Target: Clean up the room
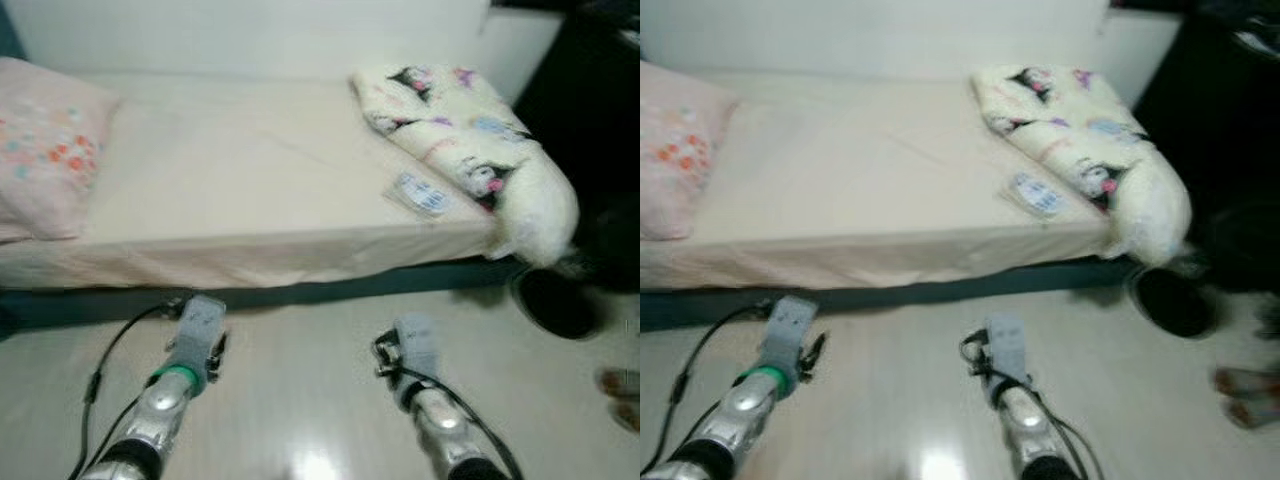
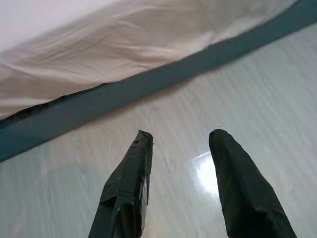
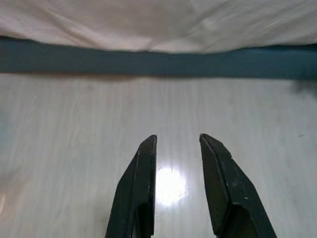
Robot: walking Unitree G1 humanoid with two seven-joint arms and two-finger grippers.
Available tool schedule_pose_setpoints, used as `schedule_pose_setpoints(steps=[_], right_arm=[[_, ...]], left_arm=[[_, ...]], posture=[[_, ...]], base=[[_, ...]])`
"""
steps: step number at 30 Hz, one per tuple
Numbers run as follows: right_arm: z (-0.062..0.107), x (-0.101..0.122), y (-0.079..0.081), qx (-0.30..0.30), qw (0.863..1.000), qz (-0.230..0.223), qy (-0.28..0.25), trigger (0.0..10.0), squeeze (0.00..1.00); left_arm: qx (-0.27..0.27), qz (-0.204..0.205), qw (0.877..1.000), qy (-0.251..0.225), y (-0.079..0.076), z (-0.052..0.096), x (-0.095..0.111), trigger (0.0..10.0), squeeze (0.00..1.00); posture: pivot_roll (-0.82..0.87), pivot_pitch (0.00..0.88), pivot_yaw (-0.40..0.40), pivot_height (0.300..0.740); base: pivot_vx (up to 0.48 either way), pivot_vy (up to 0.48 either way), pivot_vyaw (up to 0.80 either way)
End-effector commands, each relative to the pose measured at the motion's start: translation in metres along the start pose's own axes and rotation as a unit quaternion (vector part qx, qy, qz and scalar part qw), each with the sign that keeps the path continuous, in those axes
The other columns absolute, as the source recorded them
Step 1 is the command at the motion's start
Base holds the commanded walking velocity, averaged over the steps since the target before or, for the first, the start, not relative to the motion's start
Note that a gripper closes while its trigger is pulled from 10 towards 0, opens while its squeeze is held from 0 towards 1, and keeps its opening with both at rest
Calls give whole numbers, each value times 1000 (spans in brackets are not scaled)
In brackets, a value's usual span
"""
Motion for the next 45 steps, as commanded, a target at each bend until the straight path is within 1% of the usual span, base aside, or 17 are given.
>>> schedule_pose_setpoints(steps=[1, 34, 36, 45], right_arm=[[3, -7, -6, -10, 1000, -3, 12, 10000, 0], [1, -3, -5, -7, 1000, -1, 9, 10000, 0], [1, -3, -5, -7, 1000, 2, 7, 10000, 0], [1, 0, -5, -7, 1000, 8, 0, 10000, 0]], left_arm=[[-9, 1, 1000, 8, -6, 0, -3, 10000, 0], [-11, -10, 1000, -1, -6, 0, 1, 10000, 0], [-11, -13, 1000, -4, -6, 0, 2, 10000, 0], [-9, -15, 1000, -6, -6, -1, 2, 10000, 0]], posture=[[1, 2, 27, 740], [3, 0, 26, 740], [3, 0, 26, 740], [2, 0, 25, 740]], base=[[0, 0, -800], [0, 0, -800], [369, 0, -800], [480, 0, 0]])
Point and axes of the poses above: a point about 5 cm out from each wrist's last joint towards the gripper, its own z axis pointing back from the gripper into the wrist, its own x axis along the axis of the wrist's last joint, y = z × x, the point moved 3 cm from there along -z, pointing out of the wrist towards the gripper, and after that the axes turned 7 degrees about -z, right-handed, at the moved point
